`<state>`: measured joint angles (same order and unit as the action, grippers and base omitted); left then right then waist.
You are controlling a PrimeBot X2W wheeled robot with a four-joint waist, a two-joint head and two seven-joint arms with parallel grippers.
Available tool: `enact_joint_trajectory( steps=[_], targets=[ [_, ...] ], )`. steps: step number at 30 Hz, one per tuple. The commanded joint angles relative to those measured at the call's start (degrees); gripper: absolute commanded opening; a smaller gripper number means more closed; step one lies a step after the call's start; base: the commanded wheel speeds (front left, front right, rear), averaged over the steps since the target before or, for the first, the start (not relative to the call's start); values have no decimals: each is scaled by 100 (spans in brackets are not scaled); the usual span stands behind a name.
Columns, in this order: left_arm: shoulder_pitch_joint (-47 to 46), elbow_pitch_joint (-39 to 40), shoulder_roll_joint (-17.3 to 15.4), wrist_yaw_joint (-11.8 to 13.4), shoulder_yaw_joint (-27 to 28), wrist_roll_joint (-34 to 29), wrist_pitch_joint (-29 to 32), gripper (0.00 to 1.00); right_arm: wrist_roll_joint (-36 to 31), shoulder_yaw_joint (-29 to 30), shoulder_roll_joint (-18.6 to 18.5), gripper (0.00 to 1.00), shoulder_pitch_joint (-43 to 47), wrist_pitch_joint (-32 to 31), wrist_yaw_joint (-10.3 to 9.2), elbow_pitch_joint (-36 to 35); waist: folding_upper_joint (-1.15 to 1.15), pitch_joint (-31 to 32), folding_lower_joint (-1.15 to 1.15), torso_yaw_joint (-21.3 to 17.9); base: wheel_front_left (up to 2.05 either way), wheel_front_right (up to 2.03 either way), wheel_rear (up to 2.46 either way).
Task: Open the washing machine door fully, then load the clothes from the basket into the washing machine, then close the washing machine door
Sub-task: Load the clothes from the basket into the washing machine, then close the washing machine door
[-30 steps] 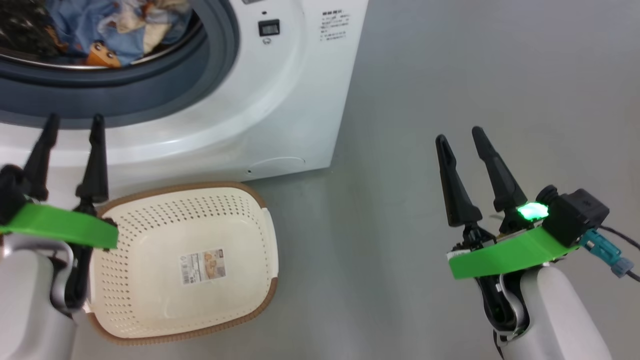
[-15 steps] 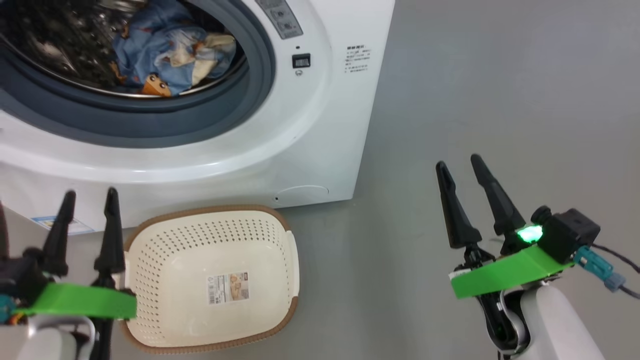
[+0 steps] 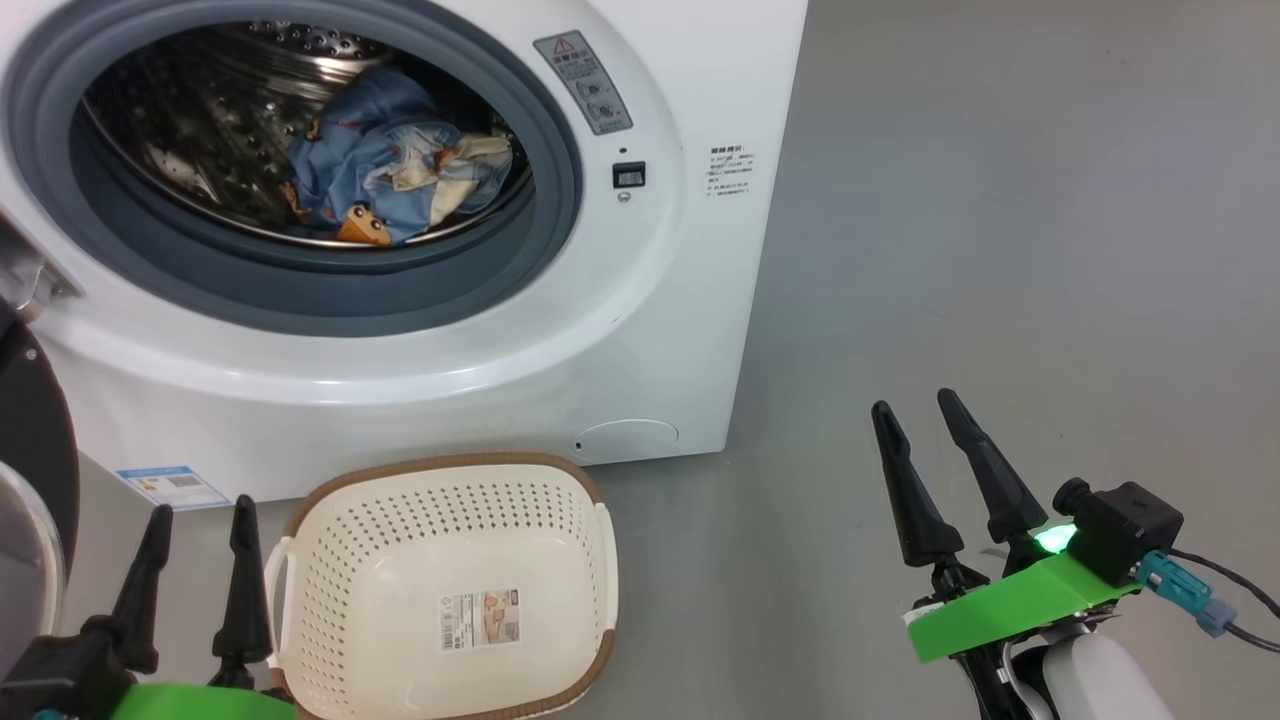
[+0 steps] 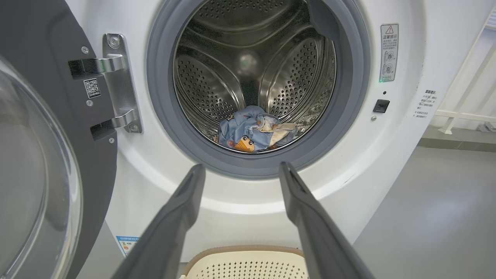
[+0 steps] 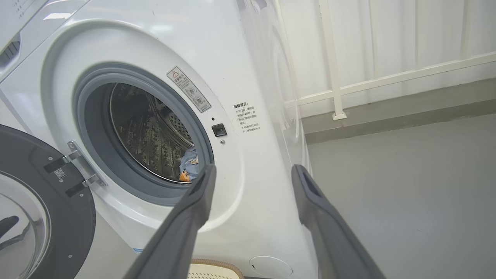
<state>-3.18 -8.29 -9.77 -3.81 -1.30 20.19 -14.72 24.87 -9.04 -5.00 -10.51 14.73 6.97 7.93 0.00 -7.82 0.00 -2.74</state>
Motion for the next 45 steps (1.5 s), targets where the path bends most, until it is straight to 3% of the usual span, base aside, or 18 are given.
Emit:
enact_joint_trajectory(
  steps=[1,21,45],
  targets=[
    [-14,214,-63,-44,278,-91,-28,100,18,-168,-17,100,23,27,52,-133,0,39,0,13,0,0,0],
    [293,435,329,-288,684,-464,-28,100,62,-247,-204,100,124,27,52,44,0,153,0,60,0,0,0],
    [119,383,457,-362,766,-571,-28,100,36,-194,-185,100,72,27,52,36,0,88,0,86,0,0,0]
  ],
)
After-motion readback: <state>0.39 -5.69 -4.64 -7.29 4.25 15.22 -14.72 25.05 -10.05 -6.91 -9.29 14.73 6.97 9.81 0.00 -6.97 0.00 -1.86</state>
